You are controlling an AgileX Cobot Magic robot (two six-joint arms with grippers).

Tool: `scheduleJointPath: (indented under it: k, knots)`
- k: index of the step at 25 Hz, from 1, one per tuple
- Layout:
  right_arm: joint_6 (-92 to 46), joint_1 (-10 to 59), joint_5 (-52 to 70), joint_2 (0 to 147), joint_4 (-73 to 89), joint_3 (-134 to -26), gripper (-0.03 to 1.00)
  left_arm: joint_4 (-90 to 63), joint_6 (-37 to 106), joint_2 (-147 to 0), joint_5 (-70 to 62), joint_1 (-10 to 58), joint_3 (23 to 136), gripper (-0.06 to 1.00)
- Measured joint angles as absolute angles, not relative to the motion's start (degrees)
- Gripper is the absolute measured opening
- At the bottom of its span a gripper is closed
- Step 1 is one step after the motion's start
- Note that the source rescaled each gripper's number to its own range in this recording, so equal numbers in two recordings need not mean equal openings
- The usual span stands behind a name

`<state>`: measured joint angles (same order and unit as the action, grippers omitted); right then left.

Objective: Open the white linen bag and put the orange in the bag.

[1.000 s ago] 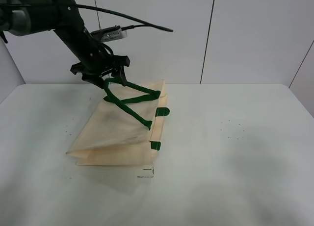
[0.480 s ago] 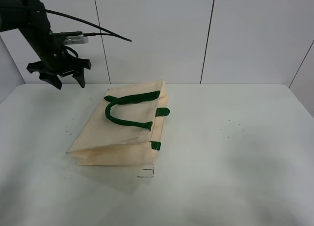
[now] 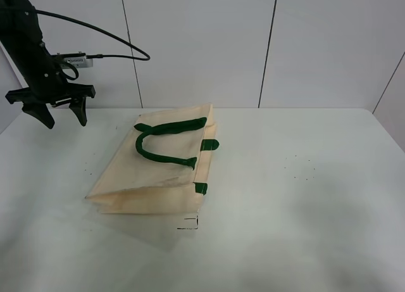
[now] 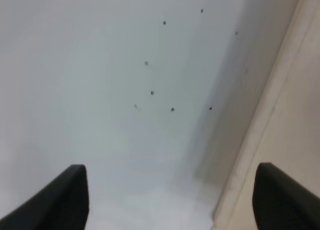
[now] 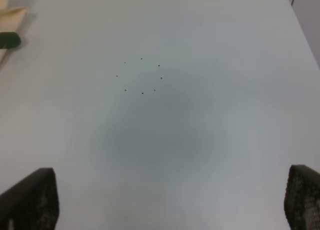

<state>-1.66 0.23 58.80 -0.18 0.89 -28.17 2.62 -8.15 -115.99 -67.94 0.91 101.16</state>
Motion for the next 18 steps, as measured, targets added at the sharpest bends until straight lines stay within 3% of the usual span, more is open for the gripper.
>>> scheduleJointPath:
  k: [8,18]
  knots:
    - [-1.66,0.23,58.8,-0.18,0.89,-28.17,1.0,2.38,-8.1,-102.53,-67.94,0.91,88.05,0.93]
    - [-1.66,0.23,58.8,-0.18,0.89,-28.17,1.0,2.62,-6.96,-68.03,-68.04,0.91,57.04,0.93]
